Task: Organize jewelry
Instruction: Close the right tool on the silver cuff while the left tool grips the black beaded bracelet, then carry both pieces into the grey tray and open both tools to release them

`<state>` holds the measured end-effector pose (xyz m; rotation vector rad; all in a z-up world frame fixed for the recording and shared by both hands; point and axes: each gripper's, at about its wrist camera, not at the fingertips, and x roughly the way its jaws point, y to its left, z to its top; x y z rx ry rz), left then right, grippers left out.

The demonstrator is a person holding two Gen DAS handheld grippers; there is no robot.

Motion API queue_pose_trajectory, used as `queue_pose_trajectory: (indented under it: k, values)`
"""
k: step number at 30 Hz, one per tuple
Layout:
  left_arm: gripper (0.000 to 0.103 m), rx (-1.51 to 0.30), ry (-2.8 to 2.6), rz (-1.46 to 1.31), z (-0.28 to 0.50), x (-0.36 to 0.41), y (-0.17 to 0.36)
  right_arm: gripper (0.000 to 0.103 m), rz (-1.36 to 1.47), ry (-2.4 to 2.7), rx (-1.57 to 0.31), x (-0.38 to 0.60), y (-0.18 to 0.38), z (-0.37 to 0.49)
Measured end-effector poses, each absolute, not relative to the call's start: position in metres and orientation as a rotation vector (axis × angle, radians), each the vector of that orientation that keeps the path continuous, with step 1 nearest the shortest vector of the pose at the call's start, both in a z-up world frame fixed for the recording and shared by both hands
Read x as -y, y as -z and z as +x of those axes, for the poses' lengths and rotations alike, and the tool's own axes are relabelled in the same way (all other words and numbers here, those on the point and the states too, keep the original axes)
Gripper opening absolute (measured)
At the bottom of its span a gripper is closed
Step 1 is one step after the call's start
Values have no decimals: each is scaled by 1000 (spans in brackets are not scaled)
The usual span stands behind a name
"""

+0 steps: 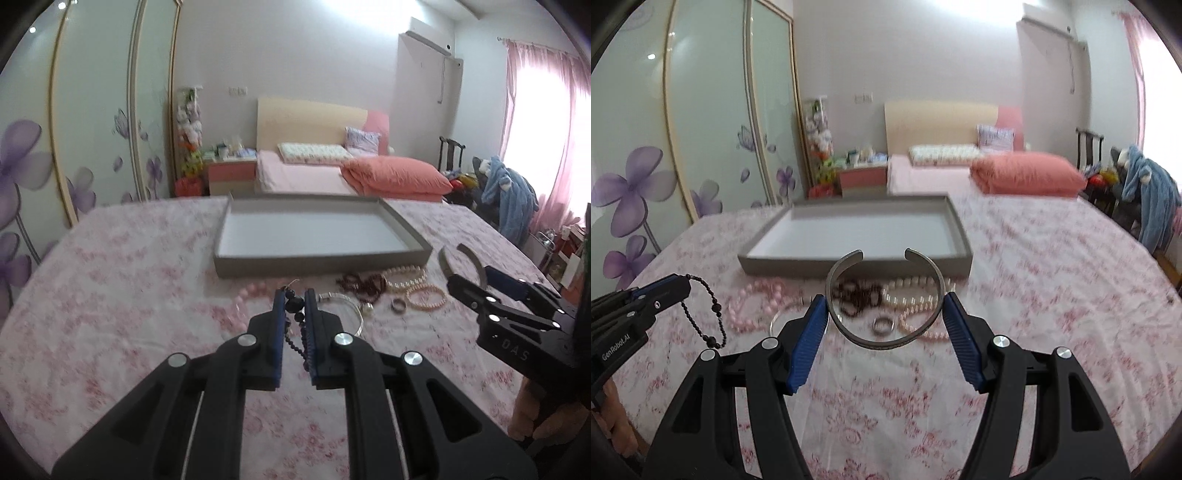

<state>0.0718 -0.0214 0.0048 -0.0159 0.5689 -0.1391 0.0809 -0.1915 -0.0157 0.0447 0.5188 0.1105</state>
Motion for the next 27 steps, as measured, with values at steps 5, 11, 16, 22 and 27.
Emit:
queue_pose_trajectory:
  k: [5,11,16,22,27]
  values:
    - [11,-518,96,15,80,20,-24,64,8,-90,-424,188,-3,79]
    - [11,-455,51,51,103,20,-48,64,3,-70,-351,190,-22,94]
    - [11,-437,36,49,130,18,-61,64,20,-53,-318,193,-32,121]
    - [11,-453,34,42,170,20,-60,64,34,-27,-316,194,-33,157]
    - [11,-478,42,37,210,22,-50,64,59,-30,-368,200,-25,191]
